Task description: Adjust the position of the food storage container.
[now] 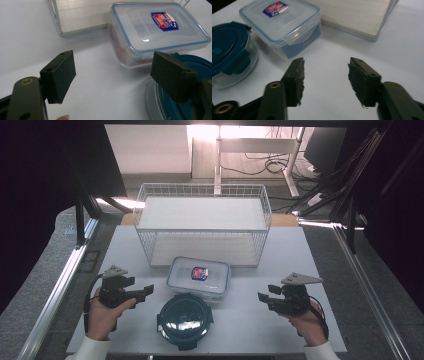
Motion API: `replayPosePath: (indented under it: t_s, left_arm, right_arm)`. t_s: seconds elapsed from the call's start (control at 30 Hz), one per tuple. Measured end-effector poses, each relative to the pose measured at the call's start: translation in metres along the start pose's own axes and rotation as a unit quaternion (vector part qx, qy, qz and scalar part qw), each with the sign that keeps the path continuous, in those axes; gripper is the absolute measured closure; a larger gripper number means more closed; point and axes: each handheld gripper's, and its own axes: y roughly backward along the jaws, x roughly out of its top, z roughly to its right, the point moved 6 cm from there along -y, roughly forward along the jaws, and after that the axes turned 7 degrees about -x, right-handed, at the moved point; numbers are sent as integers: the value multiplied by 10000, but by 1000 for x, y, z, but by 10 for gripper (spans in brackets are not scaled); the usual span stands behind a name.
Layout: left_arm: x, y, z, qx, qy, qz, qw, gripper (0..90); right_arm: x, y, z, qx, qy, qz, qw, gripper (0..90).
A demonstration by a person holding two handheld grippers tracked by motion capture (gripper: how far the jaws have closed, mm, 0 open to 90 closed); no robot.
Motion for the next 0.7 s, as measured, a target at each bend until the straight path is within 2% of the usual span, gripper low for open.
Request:
replayPosePath:
  t_s: [0.03,0.07,0.1,0.13,0.27,0.3,0.4,0.5,0.7]
  left_arm:
    - [0,0,0,0,0,0,10000,199]
    - [0,0,-1,-5,14,-3,10000,199]
    - [0,0,-1,-5,14,-3,10000,199]
    - [0,0,-1,-11,14,-4,10000,199]
    - [-1,-1,0,-15,1,-39,10000,198]
    - [-1,-1,0,-15,1,-39,10000,197]
    - [0,-1,2,-45,-35,-34,10000,197]
    - [0,-2,1,-39,-22,-43,10000,197]
    - [-1,0,1,-21,-47,-54,10000,197]
  right_arm:
    - [0,0,0,0,0,0,10000,532]
    - [-1,-4,-5,55,120,-113,9998,593]
    - [-1,-4,-5,55,120,-113,9998,593]
    - [-1,-8,-10,98,274,-182,9994,653]
    - [0,-15,-17,203,396,-282,9986,778]
    - [0,-15,-17,203,396,-282,9986,778]
    - [0,-22,-24,275,537,-394,9974,854]
    - [0,-26,-28,314,602,-436,9967,882]
    - [2,-49,-51,473,962,-654,9921,891]
